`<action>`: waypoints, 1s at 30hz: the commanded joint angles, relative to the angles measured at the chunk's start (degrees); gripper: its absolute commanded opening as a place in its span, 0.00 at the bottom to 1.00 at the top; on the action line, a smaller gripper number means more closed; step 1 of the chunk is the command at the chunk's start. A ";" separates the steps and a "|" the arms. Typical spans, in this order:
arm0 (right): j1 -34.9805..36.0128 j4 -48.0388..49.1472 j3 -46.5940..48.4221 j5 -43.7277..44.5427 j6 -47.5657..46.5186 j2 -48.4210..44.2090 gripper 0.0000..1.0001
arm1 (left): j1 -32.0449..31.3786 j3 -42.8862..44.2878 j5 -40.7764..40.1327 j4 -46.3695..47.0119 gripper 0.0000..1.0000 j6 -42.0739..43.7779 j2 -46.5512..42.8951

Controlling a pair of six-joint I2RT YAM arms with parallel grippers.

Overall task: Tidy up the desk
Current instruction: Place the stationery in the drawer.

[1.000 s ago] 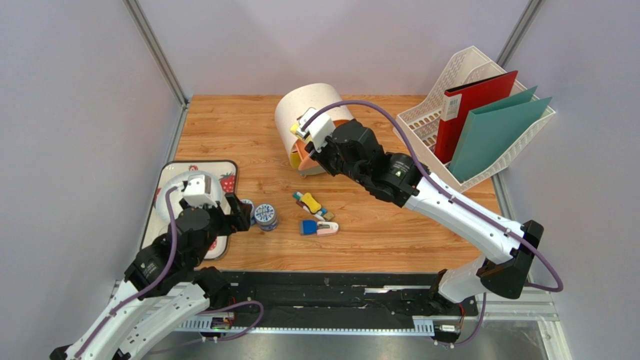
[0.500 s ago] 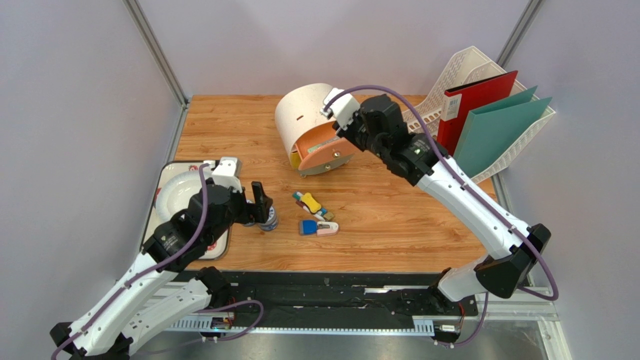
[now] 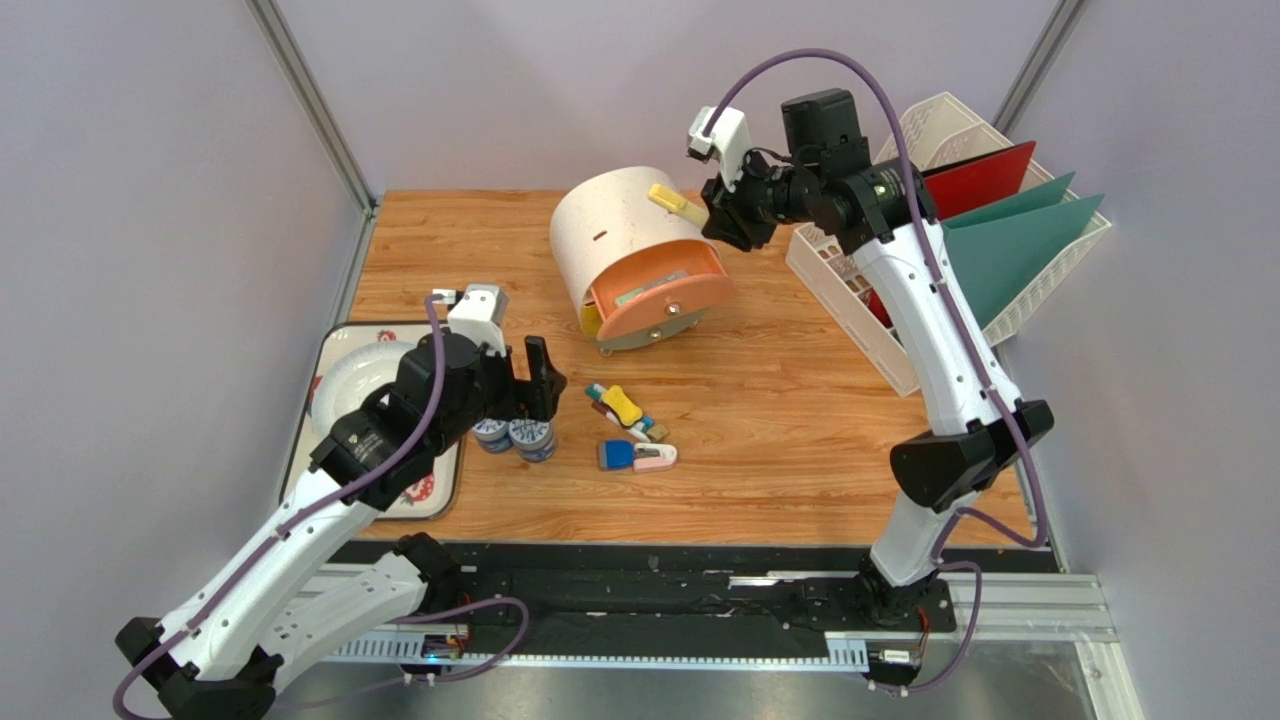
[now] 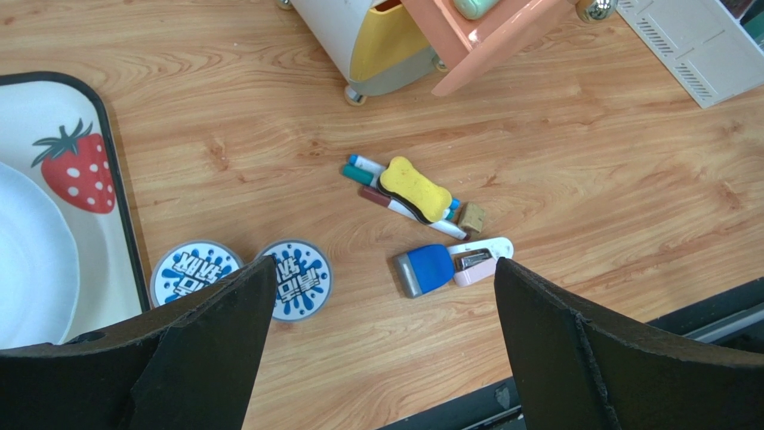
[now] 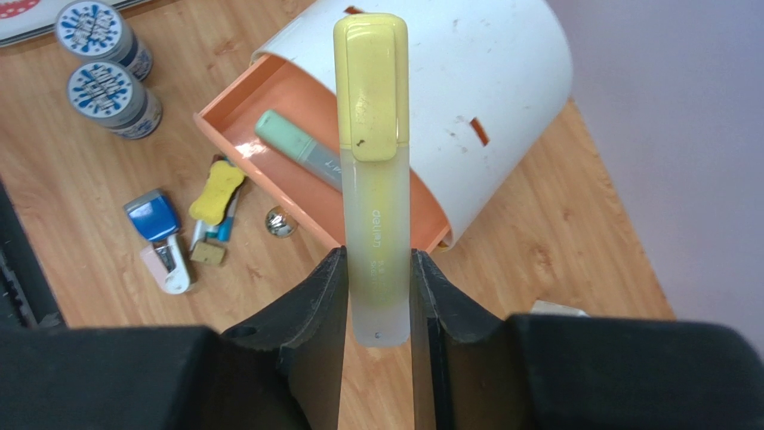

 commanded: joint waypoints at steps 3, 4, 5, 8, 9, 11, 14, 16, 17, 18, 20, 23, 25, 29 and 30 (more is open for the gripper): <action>-1.13 -11.50 6.58 -9.98 -3.44 5.09 0.00 | 2.81 1.50 2.71 4.47 0.99 1.47 0.84; -1.30 -11.50 6.58 -10.07 -3.53 5.26 0.00 | 2.99 1.85 2.98 4.48 0.99 1.56 1.19; -1.13 -11.50 6.41 -10.51 -3.62 5.53 0.00 | 3.17 1.85 2.98 4.74 0.99 1.56 1.19; -1.13 -11.06 5.53 -10.69 -4.23 5.97 0.00 | 3.87 1.50 3.33 6.05 0.99 1.56 1.72; -1.13 -11.24 5.62 -10.51 -4.32 6.40 0.00 | 4.40 1.50 3.68 6.15 0.99 1.39 1.81; -1.13 -11.68 5.97 -10.08 -4.50 7.11 0.00 | 4.58 1.50 4.91 6.32 0.99 1.21 2.42; -1.13 -11.59 5.88 -9.81 -4.67 7.46 0.00 | 4.58 0.98 5.53 6.85 0.99 0.86 2.86; -1.22 -11.50 6.32 -9.37 -4.50 8.25 0.00 | 4.67 0.80 5.96 7.02 0.99 0.69 2.95; -1.13 -11.68 7.02 -9.28 -4.67 8.51 0.00 | 4.67 0.80 6.05 7.02 0.99 0.77 3.04; -1.13 -11.85 7.37 -9.11 -4.76 9.30 0.00 | 4.75 0.71 6.14 7.02 0.99 0.69 3.04; -1.04 -12.20 8.16 -8.67 -5.02 10.01 0.00 | 4.84 0.62 6.14 6.94 0.99 0.60 2.86; -0.43 -12.56 9.31 -7.79 -5.64 11.33 0.00 | 5.02 0.45 5.88 6.94 0.99 0.86 2.86; 0.01 -12.73 9.66 -6.91 -6.34 12.12 0.01 | 5.28 0.62 5.88 6.94 0.99 0.95 2.95; 0.80 -13.17 10.71 -5.24 -7.13 13.35 0.02 | 5.63 0.71 5.88 7.29 0.99 1.04 3.30; 0.89 -12.91 10.80 -4.98 -7.13 13.61 0.03 | 5.89 0.71 5.97 7.46 0.99 1.04 3.39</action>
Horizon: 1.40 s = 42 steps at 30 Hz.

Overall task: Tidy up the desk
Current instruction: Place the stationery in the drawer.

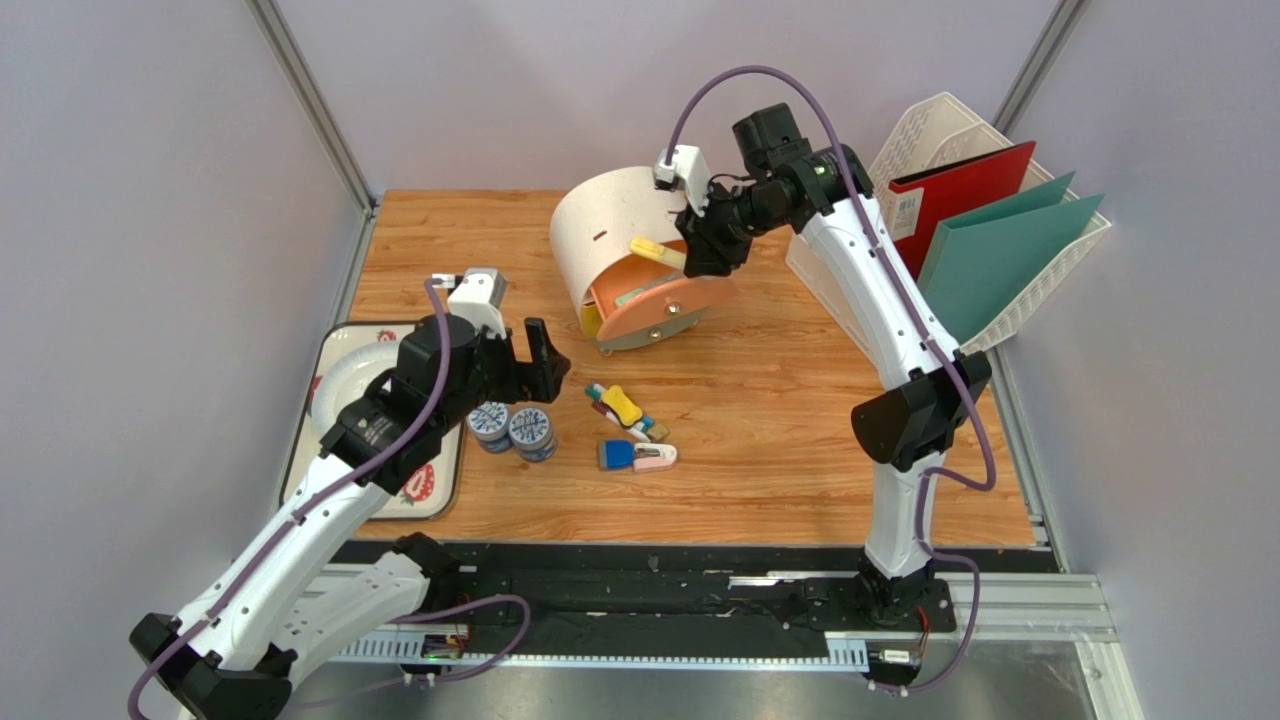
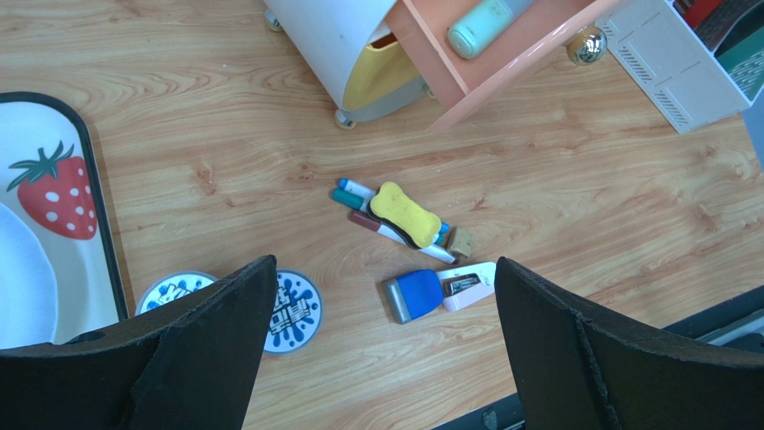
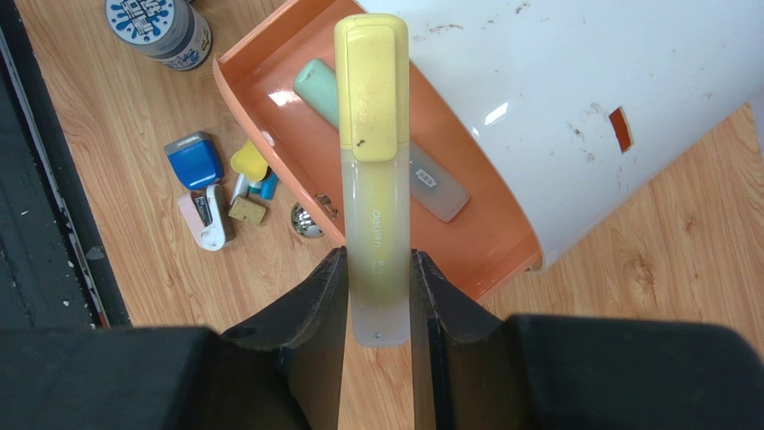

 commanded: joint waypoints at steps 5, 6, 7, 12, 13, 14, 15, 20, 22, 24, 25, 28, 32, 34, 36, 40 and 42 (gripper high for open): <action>1.68 -0.19 4.12 3.79 -2.17 1.90 0.08 | 1.05 0.80 1.10 2.79 0.99 0.97 0.88; 1.68 0.07 4.12 4.15 -2.17 2.08 0.08 | 1.31 0.71 1.18 2.79 0.99 1.06 0.97; 1.86 0.16 4.03 4.67 -2.26 2.17 0.09 | 1.31 0.71 1.27 2.79 0.99 1.15 1.05; 2.12 1.04 4.12 6.26 -2.17 2.78 0.19 | 1.75 0.54 1.54 2.96 0.99 1.06 1.14; 2.12 1.22 4.03 6.78 -2.26 2.96 0.20 | 1.84 0.54 1.71 2.96 0.99 1.15 1.14; 2.30 1.39 4.12 6.96 -2.26 2.96 0.21 | 1.92 0.54 1.80 3.05 0.99 1.15 1.23; 2.39 1.48 4.21 7.05 -2.26 2.96 0.22 | 2.01 0.54 1.80 3.05 0.99 1.15 1.23; 2.56 2.27 4.12 7.58 -2.35 2.79 0.31 | 2.45 0.36 2.15 3.31 0.99 1.06 1.49; 2.65 2.62 4.12 7.76 -2.26 2.70 0.35 | 2.45 0.45 2.50 3.40 0.99 1.06 1.49; 2.65 2.89 4.03 7.93 -2.18 2.43 0.37 | 2.54 0.45 2.77 3.58 0.99 1.06 1.76; 2.56 3.06 3.94 7.93 -2.09 2.26 0.38 | 2.63 0.45 2.85 3.58 0.99 1.06 1.84; 2.65 3.85 3.68 8.28 -1.91 1.82 0.41 | 2.63 0.36 3.21 3.58 0.99 0.97 1.85; 2.56 5.69 3.07 8.98 -1.30 0.94 0.49 | 2.80 0.18 3.38 3.58 0.99 0.62 1.58; 2.48 6.66 2.63 9.51 -0.42 0.15 0.50 | 2.80 0.18 3.47 3.49 0.99 0.45 1.41; 2.65 9.64 1.31 10.39 1.15 -0.99 0.51 | 2.80 0.18 3.38 3.40 0.99 0.53 1.23; 2.65 17.46 -3.43 14.86 4.66 -7.29 0.53 | 2.89 0.45 2.94 2.35 0.99 0.53 0.88; 2.56 23.78 -8.59 16.36 6.60 -10.73 0.54 | 2.98 0.53 2.77 1.91 0.99 0.62 0.53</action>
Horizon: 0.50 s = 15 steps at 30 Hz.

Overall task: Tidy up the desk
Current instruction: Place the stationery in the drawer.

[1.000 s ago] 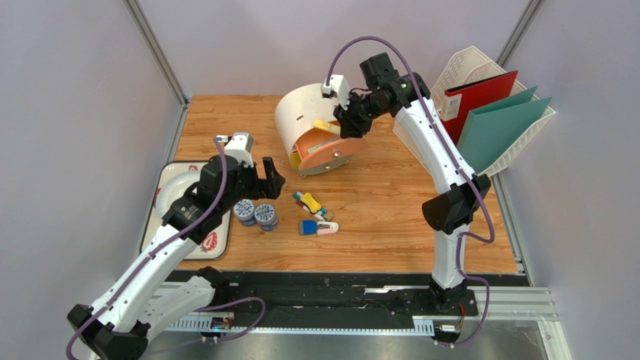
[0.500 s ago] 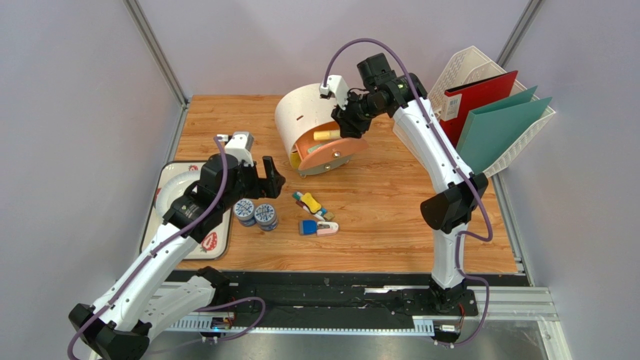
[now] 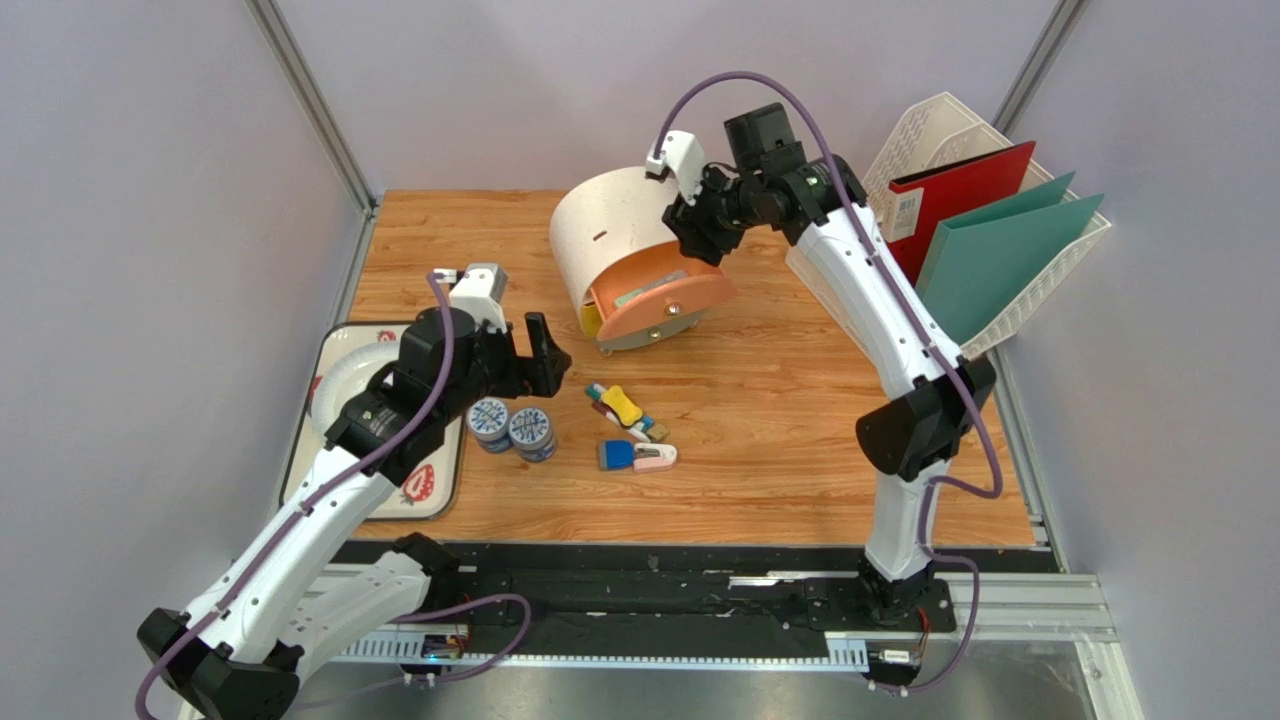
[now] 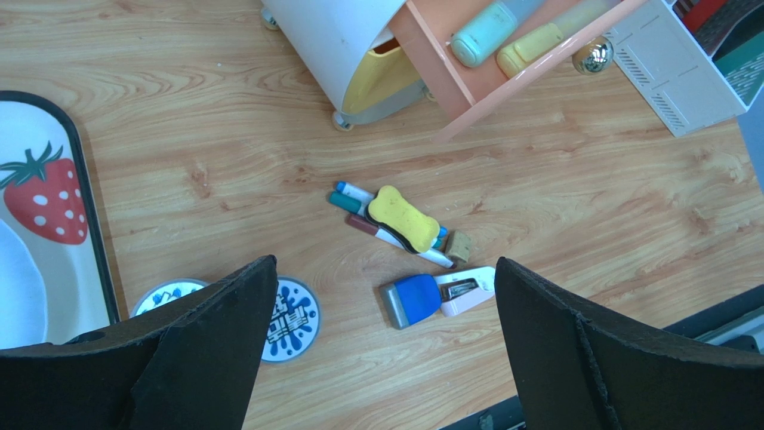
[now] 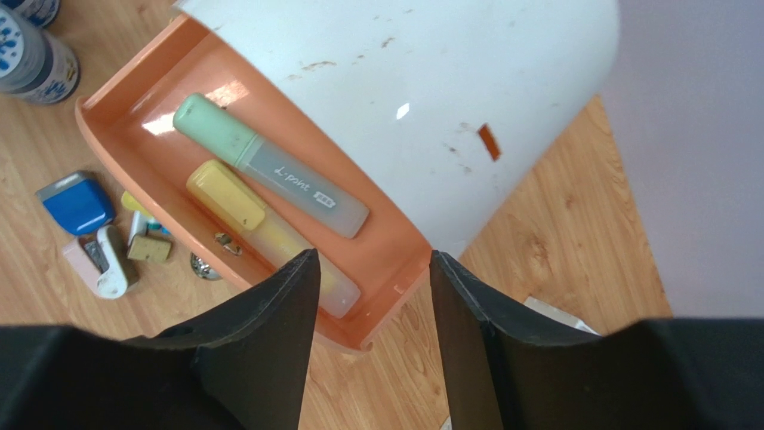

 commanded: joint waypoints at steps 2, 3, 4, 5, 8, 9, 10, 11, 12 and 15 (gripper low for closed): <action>0.22 20.06 -9.70 5.05 8.61 -15.59 0.56 | 0.47 0.71 0.04 0.18 0.99 1.23 -1.61; 0.22 22.72 -12.85 5.49 10.10 -17.96 0.59 | 0.55 0.97 -0.14 -0.08 0.99 1.41 -1.70; 0.31 25.53 -18.80 6.10 11.60 -20.16 0.60 | 0.64 1.24 -0.23 -0.78 0.99 1.85 -1.62; 0.31 30.78 -22.43 6.11 15.44 -25.32 0.62 | 0.73 1.50 -0.23 -1.22 0.99 2.11 -1.62; 0.40 36.86 -33.86 4.61 20.99 -33.94 0.74 | 0.99 2.64 0.04 -2.63 0.99 3.34 -0.83; 0.40 38.37 -36.33 4.79 23.19 -36.07 0.77 | 0.99 2.82 -0.05 -2.72 0.99 3.69 -0.56; 0.31 39.34 -41.14 4.18 24.60 -37.66 0.77 | 1.08 2.91 -0.23 -3.24 0.99 3.96 -0.56; 0.40 40.48 -43.10 3.56 26.97 -40.72 0.83 | 1.08 2.91 -0.58 -3.25 0.99 4.13 -0.65; 0.40 41.11 -45.21 3.47 28.21 -41.97 0.84 | 1.08 2.91 -0.84 -2.99 0.99 4.22 -0.74; 0.40 42.95 -51.89 3.64 31.90 -45.92 0.98 | 1.17 2.56 -1.02 -2.46 0.99 4.40 -1.61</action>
